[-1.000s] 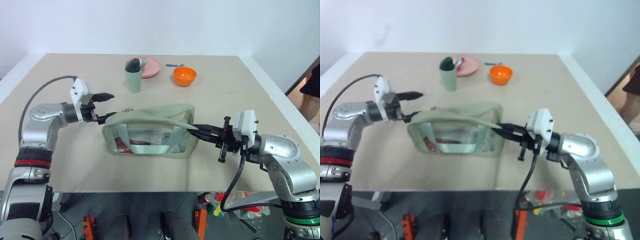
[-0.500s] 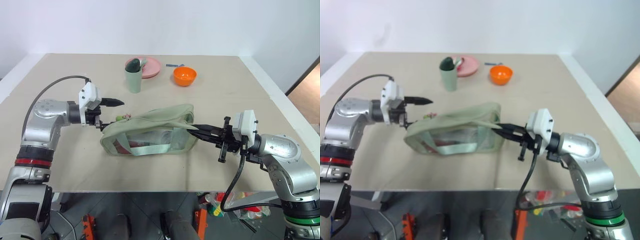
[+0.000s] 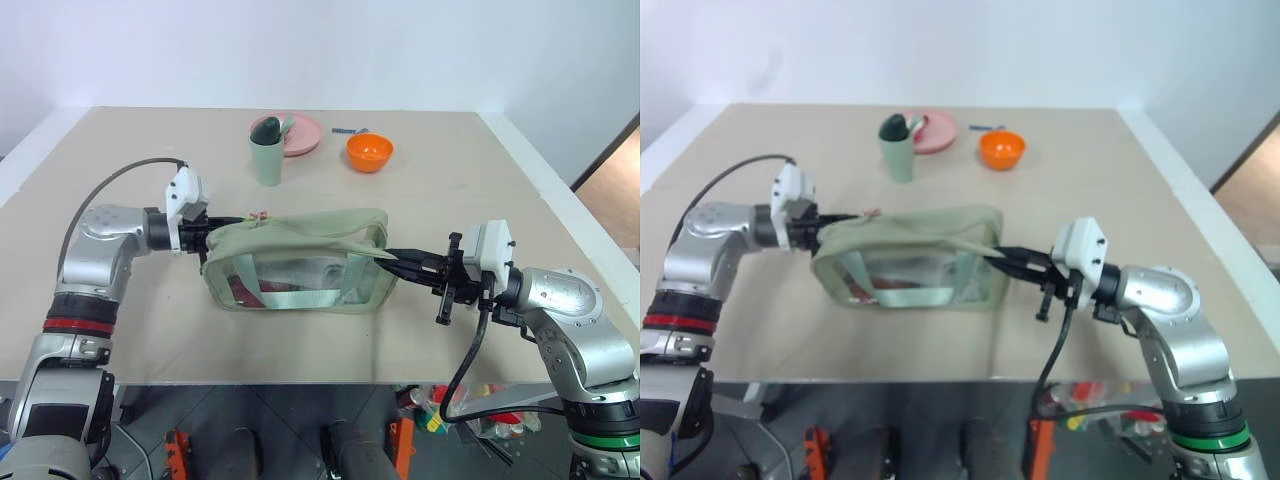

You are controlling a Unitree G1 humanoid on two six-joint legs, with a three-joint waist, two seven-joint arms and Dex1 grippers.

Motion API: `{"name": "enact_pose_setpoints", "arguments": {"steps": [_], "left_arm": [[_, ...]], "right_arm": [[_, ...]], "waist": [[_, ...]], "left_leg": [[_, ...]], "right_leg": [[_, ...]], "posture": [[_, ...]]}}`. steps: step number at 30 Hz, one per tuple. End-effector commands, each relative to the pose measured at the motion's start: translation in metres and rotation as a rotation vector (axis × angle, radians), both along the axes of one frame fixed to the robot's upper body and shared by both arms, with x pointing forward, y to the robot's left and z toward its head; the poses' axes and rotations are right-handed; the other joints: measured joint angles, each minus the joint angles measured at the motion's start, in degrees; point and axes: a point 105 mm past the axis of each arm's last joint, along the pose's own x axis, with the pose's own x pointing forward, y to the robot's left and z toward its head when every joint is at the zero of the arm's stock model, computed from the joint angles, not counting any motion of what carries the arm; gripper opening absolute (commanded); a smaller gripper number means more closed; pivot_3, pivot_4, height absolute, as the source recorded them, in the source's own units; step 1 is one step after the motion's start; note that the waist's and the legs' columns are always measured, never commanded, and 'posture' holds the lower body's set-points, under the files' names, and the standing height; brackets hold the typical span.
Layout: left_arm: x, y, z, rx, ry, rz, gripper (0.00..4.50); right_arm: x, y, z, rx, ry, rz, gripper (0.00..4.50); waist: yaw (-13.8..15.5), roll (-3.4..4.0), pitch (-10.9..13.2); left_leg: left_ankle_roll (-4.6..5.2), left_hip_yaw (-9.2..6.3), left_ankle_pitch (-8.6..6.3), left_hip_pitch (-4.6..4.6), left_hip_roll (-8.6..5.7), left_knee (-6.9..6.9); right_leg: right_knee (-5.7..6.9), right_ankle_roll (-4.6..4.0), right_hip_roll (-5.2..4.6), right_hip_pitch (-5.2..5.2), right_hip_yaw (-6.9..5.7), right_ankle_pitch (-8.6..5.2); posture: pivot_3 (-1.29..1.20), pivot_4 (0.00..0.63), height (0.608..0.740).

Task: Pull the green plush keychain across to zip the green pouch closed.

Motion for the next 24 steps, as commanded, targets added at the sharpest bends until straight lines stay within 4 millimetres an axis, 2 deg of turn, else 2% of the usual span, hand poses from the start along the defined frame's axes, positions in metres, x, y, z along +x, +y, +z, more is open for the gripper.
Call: {"name": "enact_pose_setpoints", "arguments": {"steps": [1,4,6,8,11,16,24], "left_arm": [[0.003,0.005,0.033,-0.075,-0.083,0.027,0.01],[0.004,0.009,0.047,-0.088,-0.124,0.049,0.01],[0.002,0.009,0.071,-0.11,-0.19,0.053,0.01],[-0.001,0.005,0.087,-0.125,-0.237,0.047,0.01],[-0.008,-0.009,0.096,-0.123,-0.267,-0.006,0.01],[-0.022,-0.035,0.1,-0.108,-0.285,-0.104,0.01],[-0.044,-0.065,0.084,-0.006,-0.258,-0.271,0.01]], "right_arm": [[-0.003,0.002,0.008,-0.013,-0.046,0.018,0.0],[-0.003,0.001,0.008,-0.012,-0.046,0.015,0.0],[-0.003,0.001,0.008,-0.013,-0.044,0.013,0.0],[-0.002,0.0,0.007,-0.015,-0.043,0.012,0.0],[-0.001,0.0,0.007,-0.016,-0.043,0.013,0.0],[0.0,0.0,0.007,-0.018,-0.046,0.015,0.0],[0.0,0.002,0.006,-0.016,-0.051,0.015,0.0]], "waist": [[0.01,0.0,0.0],[0.03,0.0,0.0],[0.03,0.0,0.0],[0.03,-0.01,0.0],[0.03,0.0,0.0],[0.04,0.0,0.0],[0.02,0.0,0.0]], "left_leg": [[0.0,0.0,0.0,0.0,0.0,0.0],[0.0,0.0,0.0,-0.01,0.0,0.01],[0.0,0.0,0.0,-0.01,0.0,0.02],[0.0,-0.01,0.0,-0.02,0.0,0.03],[0.0,0.0,0.0,-0.01,-0.01,0.03],[0.0,-0.02,0.0,-0.01,-0.01,0.03],[0.0,-0.02,0.0,0.0,-0.03,0.06]], "right_leg": [[0.0,0.0,0.0,0.0,0.0,0.0],[0.0,0.01,0.0,0.01,0.0,0.01],[0.0,0.02,0.0,0.01,0.0,0.01],[0.0,0.04,0.0,0.01,0.0,0.02],[0.0,0.05,-0.01,0.02,0.01,0.02],[0.0,0.05,0.0,0.02,0.0,0.02],[0.01,0.07,0.0,0.04,0.02,0.03]], "posture": [[0.0,0.15,0.74],[0.0,0.15,0.74],[0.0,0.15,0.74],[0.0,0.15,0.74],[0.0,0.15,0.74],[0.0,0.15,0.74],[0.0,0.15,0.74]]}}
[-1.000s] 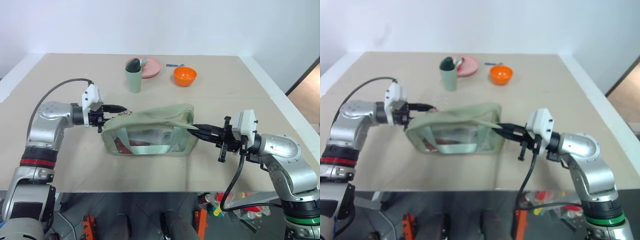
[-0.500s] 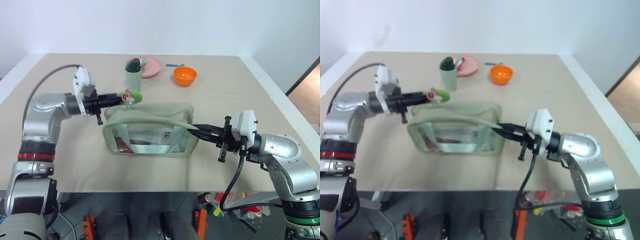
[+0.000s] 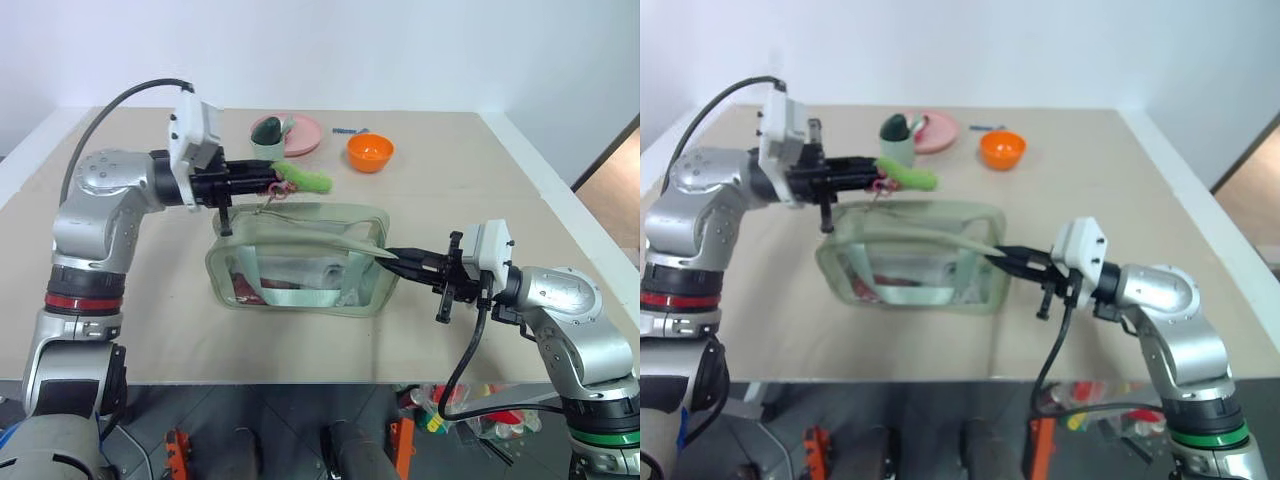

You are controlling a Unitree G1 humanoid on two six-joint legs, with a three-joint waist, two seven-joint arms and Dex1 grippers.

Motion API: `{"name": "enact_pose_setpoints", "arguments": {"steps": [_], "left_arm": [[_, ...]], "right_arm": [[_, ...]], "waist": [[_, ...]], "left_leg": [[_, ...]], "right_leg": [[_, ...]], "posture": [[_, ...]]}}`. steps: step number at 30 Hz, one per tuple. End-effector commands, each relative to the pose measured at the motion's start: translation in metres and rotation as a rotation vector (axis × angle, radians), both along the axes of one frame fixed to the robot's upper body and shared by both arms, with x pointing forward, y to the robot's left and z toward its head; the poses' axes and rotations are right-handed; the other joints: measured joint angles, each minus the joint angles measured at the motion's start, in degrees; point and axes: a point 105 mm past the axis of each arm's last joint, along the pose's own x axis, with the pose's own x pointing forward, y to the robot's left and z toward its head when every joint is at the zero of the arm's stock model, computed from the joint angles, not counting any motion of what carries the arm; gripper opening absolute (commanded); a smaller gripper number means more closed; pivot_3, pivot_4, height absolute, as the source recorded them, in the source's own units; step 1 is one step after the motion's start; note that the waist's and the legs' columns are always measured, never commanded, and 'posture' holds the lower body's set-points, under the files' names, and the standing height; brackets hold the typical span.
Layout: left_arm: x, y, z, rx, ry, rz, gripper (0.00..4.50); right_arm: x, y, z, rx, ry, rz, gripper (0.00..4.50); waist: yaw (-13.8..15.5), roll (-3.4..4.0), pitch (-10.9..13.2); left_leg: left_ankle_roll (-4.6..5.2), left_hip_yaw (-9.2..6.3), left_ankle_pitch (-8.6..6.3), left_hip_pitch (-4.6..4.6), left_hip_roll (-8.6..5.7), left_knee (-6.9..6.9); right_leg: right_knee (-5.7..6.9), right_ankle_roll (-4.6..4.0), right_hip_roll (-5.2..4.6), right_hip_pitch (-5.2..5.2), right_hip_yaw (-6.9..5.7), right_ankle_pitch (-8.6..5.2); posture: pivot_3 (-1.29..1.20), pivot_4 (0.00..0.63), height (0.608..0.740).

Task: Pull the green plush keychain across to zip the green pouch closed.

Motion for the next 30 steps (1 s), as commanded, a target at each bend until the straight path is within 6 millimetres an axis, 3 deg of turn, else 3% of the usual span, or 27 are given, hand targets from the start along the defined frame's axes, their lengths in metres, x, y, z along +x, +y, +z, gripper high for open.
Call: {"name": "enact_pose_setpoints", "arguments": {"steps": [1,9,19,25,27,30], "left_arm": [[-0.014,-0.009,0.001,0.053,-0.035,-0.073,0.01],[-0.008,-0.008,-0.018,0.16,0.027,-0.058,0.01],[-0.011,0.005,-0.009,0.249,0.009,-0.058,2.31],[-0.007,0.028,0.003,0.303,-0.063,0.036,3.68],[-0.005,0.035,0.003,0.312,-0.079,0.069,4.05],[-0.003,0.045,0.001,0.325,-0.094,0.118,4.05]], "right_arm": [[-0.003,0.004,0.007,-0.005,-0.043,0.023,0.0],[-0.003,0.004,0.007,-0.006,-0.048,0.018,0.0],[-0.002,0.006,0.006,-0.004,-0.045,0.022,0.0],[-0.002,0.008,0.004,-0.003,-0.042,0.032,0.0],[-0.002,0.009,0.004,-0.002,-0.041,0.039,0.0],[0.0,0.01,0.004,-0.003,-0.041,0.047,0.0]], "waist": [[0.02,0.0,0.0],[0.01,0.0,0.0],[-0.02,0.0,0.0],[-0.05,0.01,0.0],[-0.05,0.0,0.0],[-0.09,0.01,0.0]], "left_leg": [[0.0,-0.01,0.0,0.0,0.0,0.0],[0.0,0.0,0.0,0.0,0.0,0.01],[0.0,0.0,0.0,0.01,0.0,0.01],[0.0,0.0,0.0,0.01,0.01,0.0],[0.0,0.0,0.0,0.01,0.01,0.0],[0.01,0.0,0.0,0.02,0.02,0.01]], "right_leg": [[0.0,0.0,0.0,0.0,0.0,0.0],[0.0,0.0,0.0,0.0,0.01,0.0],[0.0,-0.02,0.02,-0.01,0.01,-0.01],[0.01,-0.04,0.02,-0.01,0.01,-0.02],[0.01,-0.05,0.02,-0.01,0.0,-0.03],[0.01,-0.06,0.02,-0.01,0.01,-0.03]], "posture": [[0.0,0.15,0.74],[0.0,0.15,0.74],[0.0,0.15,0.74],[0.0,0.15,0.74],[0.0,0.15,0.74],[0.0,0.15,0.74]]}}
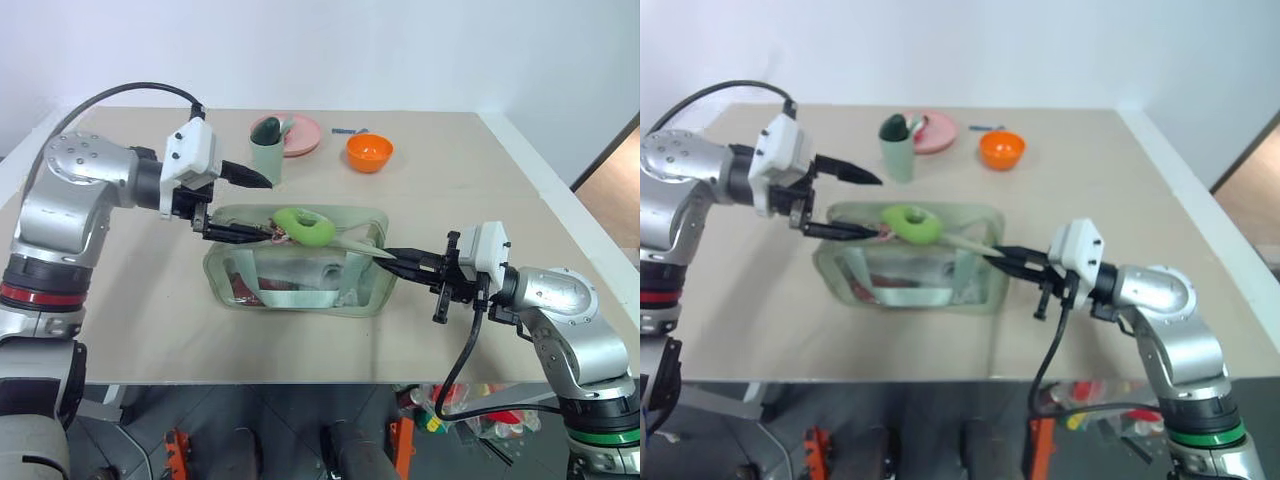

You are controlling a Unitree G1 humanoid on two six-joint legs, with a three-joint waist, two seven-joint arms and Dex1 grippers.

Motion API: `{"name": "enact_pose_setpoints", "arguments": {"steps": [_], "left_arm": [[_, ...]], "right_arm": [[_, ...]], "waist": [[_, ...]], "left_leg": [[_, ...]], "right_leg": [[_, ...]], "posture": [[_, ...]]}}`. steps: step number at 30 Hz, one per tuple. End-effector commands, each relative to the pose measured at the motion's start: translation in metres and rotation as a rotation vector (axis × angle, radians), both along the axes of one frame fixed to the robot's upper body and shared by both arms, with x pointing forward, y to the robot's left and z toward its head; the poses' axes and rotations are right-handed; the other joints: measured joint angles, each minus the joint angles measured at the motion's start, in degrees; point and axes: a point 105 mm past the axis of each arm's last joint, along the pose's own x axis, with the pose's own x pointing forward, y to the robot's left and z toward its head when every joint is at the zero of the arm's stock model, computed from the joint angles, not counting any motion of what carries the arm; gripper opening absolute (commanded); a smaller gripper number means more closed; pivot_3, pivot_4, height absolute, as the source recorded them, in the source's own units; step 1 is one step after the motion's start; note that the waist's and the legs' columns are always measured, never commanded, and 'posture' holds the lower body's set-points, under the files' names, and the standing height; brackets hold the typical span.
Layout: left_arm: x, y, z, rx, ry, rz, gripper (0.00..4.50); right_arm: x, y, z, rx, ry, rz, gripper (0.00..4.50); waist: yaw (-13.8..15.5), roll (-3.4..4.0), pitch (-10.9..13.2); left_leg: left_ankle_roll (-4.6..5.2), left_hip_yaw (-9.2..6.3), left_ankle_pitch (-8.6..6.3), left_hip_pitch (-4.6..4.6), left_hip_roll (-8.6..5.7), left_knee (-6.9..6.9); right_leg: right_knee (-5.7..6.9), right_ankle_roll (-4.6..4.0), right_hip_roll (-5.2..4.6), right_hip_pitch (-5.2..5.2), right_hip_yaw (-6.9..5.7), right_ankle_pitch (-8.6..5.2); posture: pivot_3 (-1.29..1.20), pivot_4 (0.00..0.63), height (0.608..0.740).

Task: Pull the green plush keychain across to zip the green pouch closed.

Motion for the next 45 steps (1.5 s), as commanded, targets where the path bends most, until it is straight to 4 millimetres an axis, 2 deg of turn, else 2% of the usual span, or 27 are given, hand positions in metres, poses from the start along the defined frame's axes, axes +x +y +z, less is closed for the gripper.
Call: {"name": "enact_pose_setpoints", "arguments": {"steps": [1,6,12,18,22,25,27,29,30,31,34,36,37,39,40,45], "left_arm": [[0.001,0.016,0.011,-0.008,-0.08,0.069,4.05],[-0.005,0.034,0.011,-0.07,-0.046,0.15,4.05],[-0.034,0.05,0.012,-0.285,0.138,0.243,4.05],[-0.059,0.057,-0.019,-0.346,0.274,0.335,4.05],[-0.059,0.059,-0.043,-0.369,0.277,0.416,4.05],[-0.057,0.057,-0.052,-0.413,0.271,0.452,4.05],[-0.057,0.054,-0.059,-0.43,0.281,0.46,3.53],[-0.057,0.052,-0.066,-0.428,0.284,0.47,3.36],[-0.057,0.052,-0.067,-0.436,0.282,0.475,2.76],[-0.056,0.052,-0.067,-0.44,0.279,0.478,2.76],[-0.055,0.051,-0.067,-0.443,0.278,0.48,1.98],[-0.055,0.05,-0.068,-0.44,0.28,0.477,1.49],[-0.055,0.049,-0.068,-0.439,0.281,0.474,1.01],[-0.054,0.046,-0.068,-0.441,0.282,0.464,0.6],[-0.052,0.043,-0.068,-0.444,0.284,0.455,0.09],[-0.048,0.035,-0.068,-0.456,0.292,0.432,0.0]], "right_arm": [[-0.001,0.007,0.005,-0.006,-0.028,0.04,0.0],[0.001,0.007,0.006,-0.008,-0.03,0.048,0.0],[0.002,0.01,0.006,-0.007,-0.026,0.06,0.0],[0.004,0.01,0.005,-0.009,-0.02,0.073,0.0],[0.006,0.012,0.005,-0.011,-0.018,0.084,0.0],[0.006,0.012,0.005,-0.012,-0.019,0.087,0.0],[0.006,0.012,0.007,-0.011,-0.02,0.09,0.0],[0.006,0.012,0.007,-0.013,-0.022,0.091,0.0],[0.006,0.012,0.007,-0.014,-0.022,0.091,0.0],[0.006,0.011,0.007,-0.014,-0.022,0.09,0.0],[0.005,0.01,0.008,-0.011,0.005,0.094,0.0],[0.004,0.008,0.008,-0.001,0.056,0.095,0.56],[0.003,0.008,0.009,0.005,0.075,0.096,0.72],[0.002,0.007,0.013,0.009,0.098,0.096,0.91],[0.001,0.006,0.015,0.01,0.107,0.098,1.46],[0.002,0.002,0.025,0.015,0.114,0.08,3.11]], "waist": [[-0.05,0.0,0.0],[-0.25,0.0,0.0],[-0.5,0.0,0.0],[-0.65,0.0,0.0],[-0.62,0.0,0.0],[-0.64,-0.01,0.0],[-0.63,-0.02,0.0],[-0.64,-0.01,0.0],[-0.64,-0.02,0.0],[-0.64,-0.02,0.0],[-0.64,-0.01,0.0],[-0.64,-0.02,0.0],[-0.64,-0.02,0.0],[-0.6,-0.02,0.0],[-0.5,-0.01,0.0],[-0.24,-0.02,0.0]], "left_leg": [[0.0,0.01,0.0,0.0,0.0,0.0],[0.0,0.02,0.0,0.06,0.08,-0.02],[0.0,0.02,0.0,0.04,0.21,-0.03],[0.0,0.0,0.0,0.16,0.21,-0.03],[0.01,0.02,0.01,0.29,0.19,-0.01],[0.01,0.07,0.01,0.45,0.18,-0.02],[0.01,0.05,0.02,0.46,0.17,-0.02],[0.01,0.08,0.02,0.5,0.17,-0.02],[0.01,0.09,0.02,0.5,0.17,-0.04],[0.01,0.08,0.02,0.5,0.17,-0.04],[0.0,0.08,0.02,0.5,0.18,-0.07],[0.0,0.08,0.02,0.5,0.18,-0.09],[0.0,0.09,0.02,0.5,0.18,-0.09],[0.0,0.08,0.02,0.49,0.17,-0.09],[0.0,0.08,0.01,0.48,0.16,-0.09],[0.0,0.09,0.01,0.43,0.05,-0.06]], "right_leg": [[0.0,-0.01,0.0,0.0,0.0,0.0],[0.04,-0.06,0.06,-0.02,0.0,0.0],[0.09,-0.08,0.12,-0.06,-0.03,-0.01],[0.19,-0.15,0.11,-0.02,-0.06,-0.03],[0.23,-0.45,0.09,0.06,-0.05,-0.18],[0.23,-0.48,0.08,0.17,0.01,-0.16],[0.23,-0.5,0.09,0.17,0.01,-0.15],[0.23,-0.51,0.1,0.17,0.05,-0.15],[0.23,-0.51,0.1,0.17,0.06,-0.15],[0.23,-0.51,0.11,0.17,0.06,-0.15],[0.23,-0.53,0.12,0.15,0.06,-0.16],[0.23,-0.54,0.13,0.15,0.07,-0.16],[0.23,-0.55,0.13,0.15,0.07,-0.17],[0.23,-0.56,0.12,0.15,0.07,-0.18],[0.23,-0.56,0.11,0.15,0.07,-0.18],[0.19,-0.53,0.0,0.15,0.07,-0.18]], "posture": [[0.0,0.15,0.74],[0.0,0.15,0.74],[0.0,0.15,0.74],[0.0,0.15,0.74],[0.0,0.15,0.74],[0.0,0.15,0.74],[0.0,0.15,0.74],[0.0,0.15,0.74],[0.0,0.15,0.74],[0.0,0.15,0.74],[0.0,0.15,0.74],[0.0,0.15,0.74],[0.0,0.15,0.74],[0.0,0.15,0.74],[0.0,0.15,0.74],[0.0,0.15,0.74]]}}
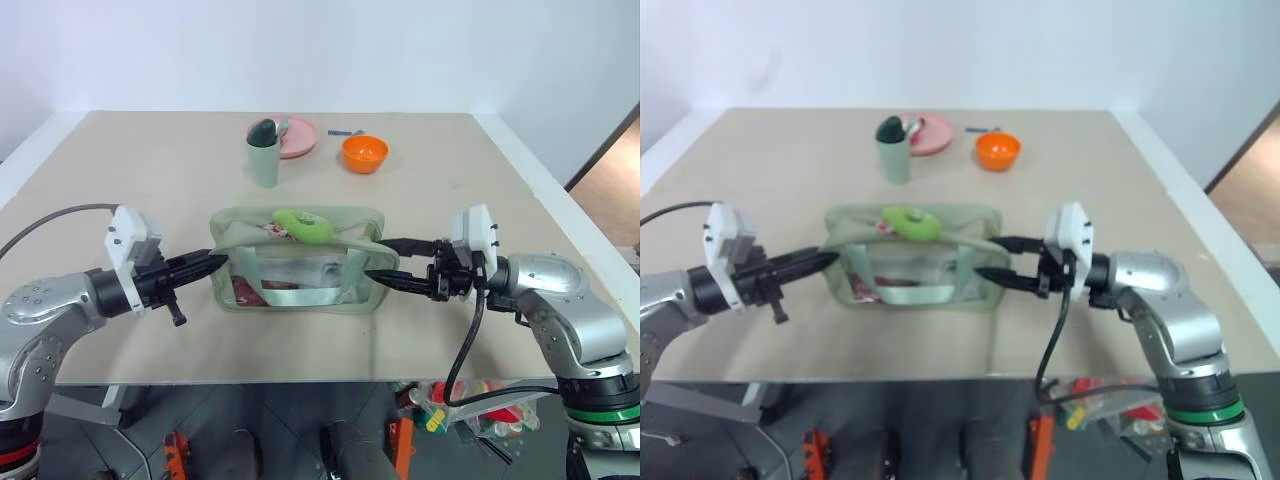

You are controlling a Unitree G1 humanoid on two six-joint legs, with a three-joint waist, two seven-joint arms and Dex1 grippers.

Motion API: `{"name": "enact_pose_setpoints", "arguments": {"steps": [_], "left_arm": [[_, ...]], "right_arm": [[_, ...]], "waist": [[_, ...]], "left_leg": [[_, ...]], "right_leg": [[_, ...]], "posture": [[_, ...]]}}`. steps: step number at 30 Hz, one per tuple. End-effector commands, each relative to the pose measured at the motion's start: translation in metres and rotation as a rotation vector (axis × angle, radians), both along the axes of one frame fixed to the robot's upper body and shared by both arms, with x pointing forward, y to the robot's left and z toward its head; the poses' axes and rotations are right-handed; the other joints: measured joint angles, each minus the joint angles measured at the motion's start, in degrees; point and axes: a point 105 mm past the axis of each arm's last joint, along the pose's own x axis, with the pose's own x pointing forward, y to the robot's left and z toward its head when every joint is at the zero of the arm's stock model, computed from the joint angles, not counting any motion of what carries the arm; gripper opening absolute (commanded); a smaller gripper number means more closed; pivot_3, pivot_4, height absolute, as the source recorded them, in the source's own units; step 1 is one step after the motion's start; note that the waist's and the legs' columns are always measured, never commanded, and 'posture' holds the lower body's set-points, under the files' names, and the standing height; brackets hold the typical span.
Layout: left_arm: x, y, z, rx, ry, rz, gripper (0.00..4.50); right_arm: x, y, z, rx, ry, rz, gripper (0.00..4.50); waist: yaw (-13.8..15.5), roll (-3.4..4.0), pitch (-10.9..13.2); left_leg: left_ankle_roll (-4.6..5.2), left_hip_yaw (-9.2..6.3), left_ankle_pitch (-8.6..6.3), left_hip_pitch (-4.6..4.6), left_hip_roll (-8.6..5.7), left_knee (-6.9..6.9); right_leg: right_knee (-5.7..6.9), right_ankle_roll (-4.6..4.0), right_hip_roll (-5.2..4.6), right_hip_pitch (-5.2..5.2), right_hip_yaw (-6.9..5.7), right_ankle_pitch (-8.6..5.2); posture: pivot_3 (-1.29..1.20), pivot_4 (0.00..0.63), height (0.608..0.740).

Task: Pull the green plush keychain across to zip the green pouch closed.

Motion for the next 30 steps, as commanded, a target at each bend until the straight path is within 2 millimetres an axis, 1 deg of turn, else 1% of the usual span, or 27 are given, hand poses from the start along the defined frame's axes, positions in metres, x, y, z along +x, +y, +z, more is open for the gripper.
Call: {"name": "enact_pose_setpoints", "arguments": {"steps": [1,3,4,8,11,15,18,22,25,30], "left_arm": [[0.001,-0.009,0.007,-0.01,-0.041,-0.03,0.0],[0.003,-0.011,0.007,-0.015,-0.046,-0.033,0.0],[0.004,-0.012,0.007,-0.018,-0.047,-0.034,0.0],[0.007,-0.02,0.006,-0.024,-0.05,-0.045,0.0],[0.008,-0.023,0.005,-0.029,-0.052,-0.046,0.0],[0.009,-0.026,0.004,-0.036,-0.061,-0.04,0.0],[0.01,-0.028,0.005,-0.046,-0.07,-0.034,0.0],[0.012,-0.032,0.005,-0.051,-0.084,-0.022,0.0],[0.012,-0.033,0.004,-0.053,-0.088,-0.014,0.0],[0.012,-0.034,0.003,-0.055,-0.093,-0.004,0.0]], "right_arm": [[-0.005,-0.001,0.023,0.011,-0.063,0.007,3.48],[-0.005,-0.004,0.028,0.007,-0.055,-0.001,4.29],[-0.004,-0.005,0.032,0.012,-0.058,-0.007,4.49],[-0.004,-0.004,0.067,0.075,-0.093,-0.018,4.49],[-0.005,0.005,0.08,0.08,-0.159,0.0,4.49],[-0.006,0.031,0.089,0.107,-0.227,0.053,4.49],[-0.004,0.046,0.087,0.133,-0.213,0.082,4.49],[0.0,0.064,0.076,0.133,-0.194,0.119,4.49],[0.003,0.069,0.063,0.111,-0.173,0.125,4.49],[0.011,0.069,0.044,0.071,-0.151,0.099,4.49]], "waist": [[0.05,0.0,0.0],[0.19,0.01,0.0],[0.27,0.01,0.0],[0.34,0.02,0.02],[0.36,0.01,0.01],[0.36,0.01,0.01],[0.37,0.01,0.01],[0.54,0.01,0.01],[0.55,0.01,0.01],[0.54,0.0,0.0]], "left_leg": [[0.0,0.01,0.0,-0.01,0.0,0.0],[0.0,0.0,0.0,-0.02,0.0,0.0],[0.0,0.01,0.0,-0.03,0.0,0.0],[0.0,0.02,0.0,-0.09,-0.02,0.0],[0.0,-0.01,0.0,-0.09,-0.02,0.0],[0.0,-0.03,0.0,-0.11,-0.01,-0.04],[0.0,-0.03,0.0,-0.14,-0.01,-0.02],[0.0,-0.04,0.0,-0.23,-0.02,0.0],[0.0,-0.04,0.0,-0.32,-0.04,0.01],[0.0,-0.02,0.0,-0.37,-0.12,0.01]], "right_leg": [[-0.04,0.01,-0.01,0.01,0.0,0.0],[-0.05,0.02,-0.01,0.01,0.0,0.0],[-0.05,0.02,-0.01,0.0,0.0,0.0],[-0.05,0.05,-0.02,-0.07,0.02,0.01],[-0.06,0.07,-0.02,-0.04,-0.01,0.02],[-0.09,0.07,-0.01,-0.06,-0.03,0.0],[-0.09,0.09,-0.02,-0.06,-0.03,0.01],[-0.14,0.11,-0.07,-0.06,-0.08,0.02],[-0.22,0.17,-0.11,-0.08,-0.08,0.05],[-0.26,0.24,-0.2,-0.09,-0.09,0.03]], "posture": [[0.0,0.15,0.74],[0.0,0.15,0.74],[0.0,0.15,0.74],[0.0,0.15,0.74],[0.0,0.15,0.74],[0.0,0.15,0.74],[0.0,0.15,0.74],[0.0,0.15,0.74],[0.0,0.15,0.74],[0.0,0.15,0.74]]}}
